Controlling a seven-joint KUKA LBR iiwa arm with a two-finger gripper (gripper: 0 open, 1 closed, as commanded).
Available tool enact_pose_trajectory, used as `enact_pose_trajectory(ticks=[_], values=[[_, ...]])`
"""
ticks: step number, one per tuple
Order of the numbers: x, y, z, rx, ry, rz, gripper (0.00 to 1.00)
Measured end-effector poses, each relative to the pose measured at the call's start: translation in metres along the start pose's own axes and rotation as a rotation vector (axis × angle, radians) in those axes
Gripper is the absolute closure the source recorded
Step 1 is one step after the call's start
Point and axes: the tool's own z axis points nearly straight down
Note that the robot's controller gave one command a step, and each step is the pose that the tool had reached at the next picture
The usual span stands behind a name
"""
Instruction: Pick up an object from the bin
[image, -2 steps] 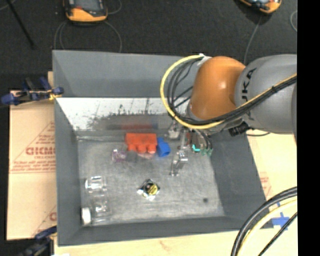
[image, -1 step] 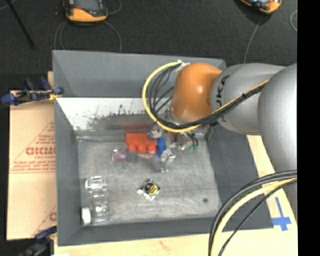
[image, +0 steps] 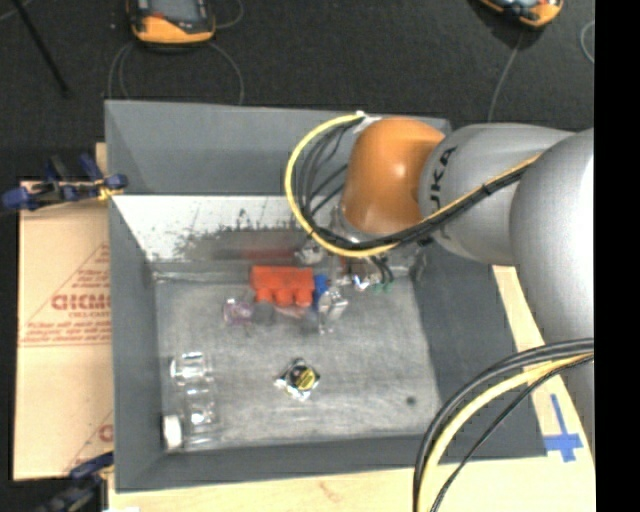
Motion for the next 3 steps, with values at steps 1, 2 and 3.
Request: enact_pose_trajectory(ticks=[1, 2, 3], values=[[-0.002, 0.003, 0.002, 0.000, -0.002, 0.070, 0.00], [-0.009, 0.034, 0.018, -0.003, 0.031, 0.181, 0.00], [-0.011, 0.033, 0.016, -0.002, 0.026, 0.182, 1.00]])
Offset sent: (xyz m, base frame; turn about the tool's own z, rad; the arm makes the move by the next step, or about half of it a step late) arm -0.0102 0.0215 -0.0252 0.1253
